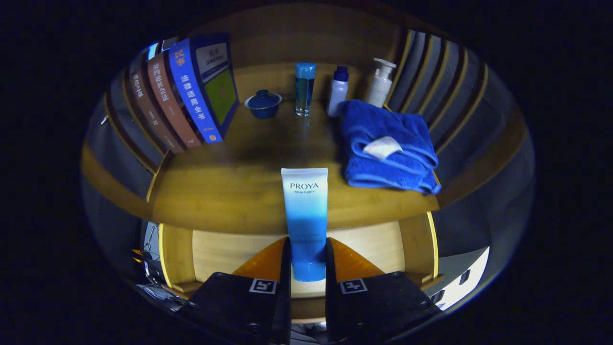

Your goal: Pull open the drawer, take out the items inside it, and place them on the countertop above the cabinet.

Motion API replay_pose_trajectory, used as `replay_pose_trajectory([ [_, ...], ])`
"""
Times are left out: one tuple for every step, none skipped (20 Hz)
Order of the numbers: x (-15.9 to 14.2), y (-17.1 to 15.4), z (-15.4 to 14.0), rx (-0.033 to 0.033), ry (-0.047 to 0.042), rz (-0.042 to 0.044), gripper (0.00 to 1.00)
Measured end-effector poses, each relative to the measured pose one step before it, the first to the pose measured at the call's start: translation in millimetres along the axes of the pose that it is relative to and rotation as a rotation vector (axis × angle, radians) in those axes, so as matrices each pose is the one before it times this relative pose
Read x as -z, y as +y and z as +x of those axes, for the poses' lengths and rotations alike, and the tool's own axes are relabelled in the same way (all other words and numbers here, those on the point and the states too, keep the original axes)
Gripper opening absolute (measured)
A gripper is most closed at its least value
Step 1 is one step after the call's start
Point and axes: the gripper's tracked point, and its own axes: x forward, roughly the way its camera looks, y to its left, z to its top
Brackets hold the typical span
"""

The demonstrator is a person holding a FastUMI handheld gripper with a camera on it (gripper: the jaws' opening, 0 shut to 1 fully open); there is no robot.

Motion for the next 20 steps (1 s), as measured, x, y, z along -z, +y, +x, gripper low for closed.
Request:
replay_pose_trajectory([
  [-8.41, 3.0, 9.43, -0.00978, 0.00245, -0.00623, 0.33],
  [-8.17, 2.82, 9.88, -0.01044, 0.00613, -0.00416, 0.33],
  [-6.89, 2.31, 8.27, -0.01157, 0.00416, -0.00709, 0.33],
  [-5.53, 1.51, 7.3, -0.00726, 0.00692, -0.00294, 0.33],
  [-5.59, 1.95, 6.87, -0.00799, 0.00607, -0.00141, 0.33],
  [-4.69, 2.08, 6.61, -0.01009, 0.00326, 0.00113, 0.33],
  [-2.86, 2.16, 4.9, -0.01116, 0.0041, 0.00587, 0.33],
  [-3.15, 3.68, 4.66, -0.00869, 0.00331, 0.00457, 0.33],
  [0.23, -0.92, 2.64, 0.00057, 0.00436, -0.00283, 0.33],
  [-1.14, 0.07, 3.98, 0.00392, 0.00786, -0.01146, 0.33],
  [-0.29, -0.18, 3.99, 0.00535, 0.0083, -0.01607, 0.33],
  [-0.04, 2.03, 4.57, 0.00007, 0.0021, -0.01268, 0.34],
  [-3.16, 1.1, -1.27, 0.00169, -0.00372, -0.01142, 0.41],
  [0.01, 1.89, 1.75, -0.00352, -0.00137, -0.01468, 0.49],
  [-0.84, 3.65, -1.48, -0.00717, -0.00149, -0.00835, 0.56],
  [-0.81, 4.19, -1.15, -0.01547, -0.00538, 0.0015, 0.64],
  [2.65, 2.11, 0.58, -0.00322, 0.00231, 0.01297, 0.71],
  [2.31, 2.38, -2.55, -0.0062, 0.0001, 0.01545, 0.79],
  [0.62, -0.94, 0.09, -0.00084, -0.00825, 0.00999, 0.87],
  [0.01, -0.81, -4.91, 0.00441, -0.01504, 0.01481, 0.94],
])
